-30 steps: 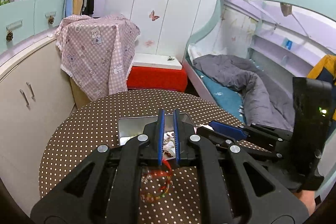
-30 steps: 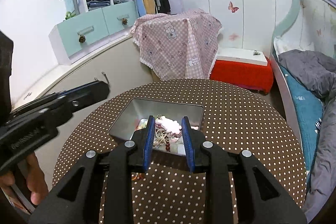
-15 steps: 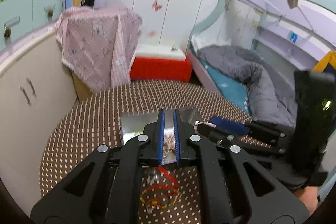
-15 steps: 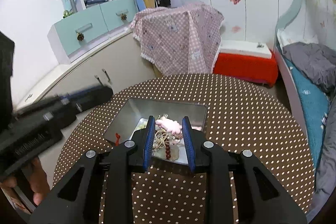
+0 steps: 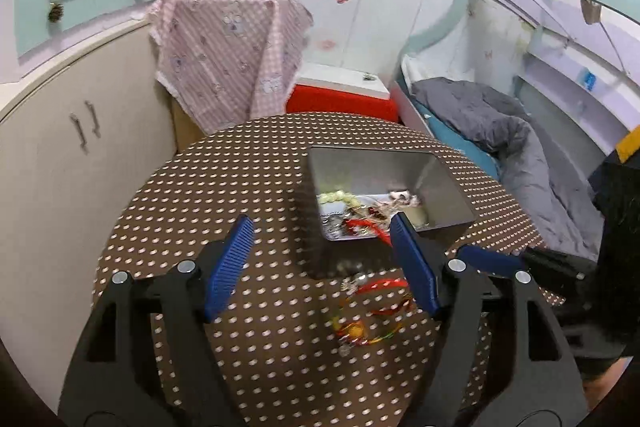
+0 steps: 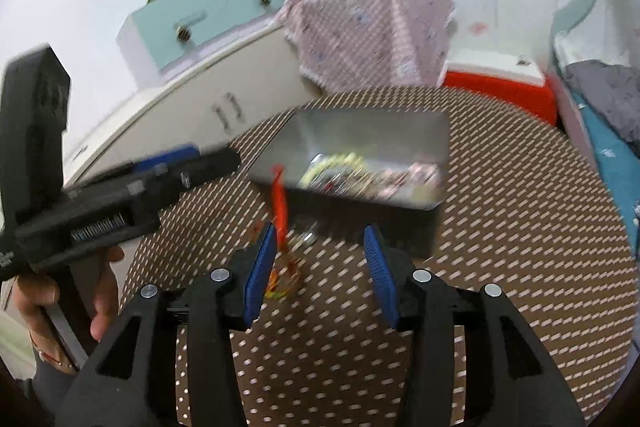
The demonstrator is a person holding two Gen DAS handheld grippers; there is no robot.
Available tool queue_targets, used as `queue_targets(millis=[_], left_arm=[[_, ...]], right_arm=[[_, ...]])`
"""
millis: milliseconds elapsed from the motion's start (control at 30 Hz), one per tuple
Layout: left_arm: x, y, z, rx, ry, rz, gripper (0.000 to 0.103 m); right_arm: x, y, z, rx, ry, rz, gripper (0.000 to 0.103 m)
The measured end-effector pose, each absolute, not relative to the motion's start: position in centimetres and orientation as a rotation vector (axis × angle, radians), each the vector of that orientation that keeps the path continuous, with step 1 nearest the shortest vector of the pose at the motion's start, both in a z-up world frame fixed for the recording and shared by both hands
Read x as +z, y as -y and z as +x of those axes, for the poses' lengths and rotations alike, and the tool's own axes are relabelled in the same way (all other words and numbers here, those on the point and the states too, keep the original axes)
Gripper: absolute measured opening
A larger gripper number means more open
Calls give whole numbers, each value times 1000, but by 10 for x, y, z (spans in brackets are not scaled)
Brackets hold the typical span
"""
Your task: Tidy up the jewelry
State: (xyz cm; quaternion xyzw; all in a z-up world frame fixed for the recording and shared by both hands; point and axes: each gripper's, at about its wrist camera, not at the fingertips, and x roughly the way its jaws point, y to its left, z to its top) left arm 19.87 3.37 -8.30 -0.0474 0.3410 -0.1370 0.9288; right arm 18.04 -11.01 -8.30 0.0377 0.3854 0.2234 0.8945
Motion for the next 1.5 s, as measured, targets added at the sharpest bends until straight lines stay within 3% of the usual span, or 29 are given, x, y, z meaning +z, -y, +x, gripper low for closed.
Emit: queue_targets(millis=[167,233,267,300,667,800,867,1000,1167,1500], left_arm=[[-91,-39,192,-274,-724,-90,70],[-95,-39,190,-278,-734,-95,70],[-97,-38,189,-281,-738,-94,70],[-99,-38,188,-283,-742,-92,70],[-134,4,200,-308,-833,-48,70],[-140,19,211,-265,-855,-23,58],[-144,22,215,-254,-876,-16,45],[-144,28,220,-214,-883,12,44],[-145,31,220,-179,-897,72,12],[-111,9,195,-293,-804,-36,12]], right_arm=[[-102,89,183,479,-847,44,43],[-107,85,186,471,-858,27,27],[-109,84,187,467,-863,25,10],[-111,85,187,461,-866,23,5],[-68,142,160,340,-710,28,3],[-63,160,157,335,-693,61,3],[-64,165,157,339,-689,71,3],[-62,168,156,356,-676,85,3],[-60,170,158,373,-670,91,3],[-41,168,158,373,-632,84,3]])
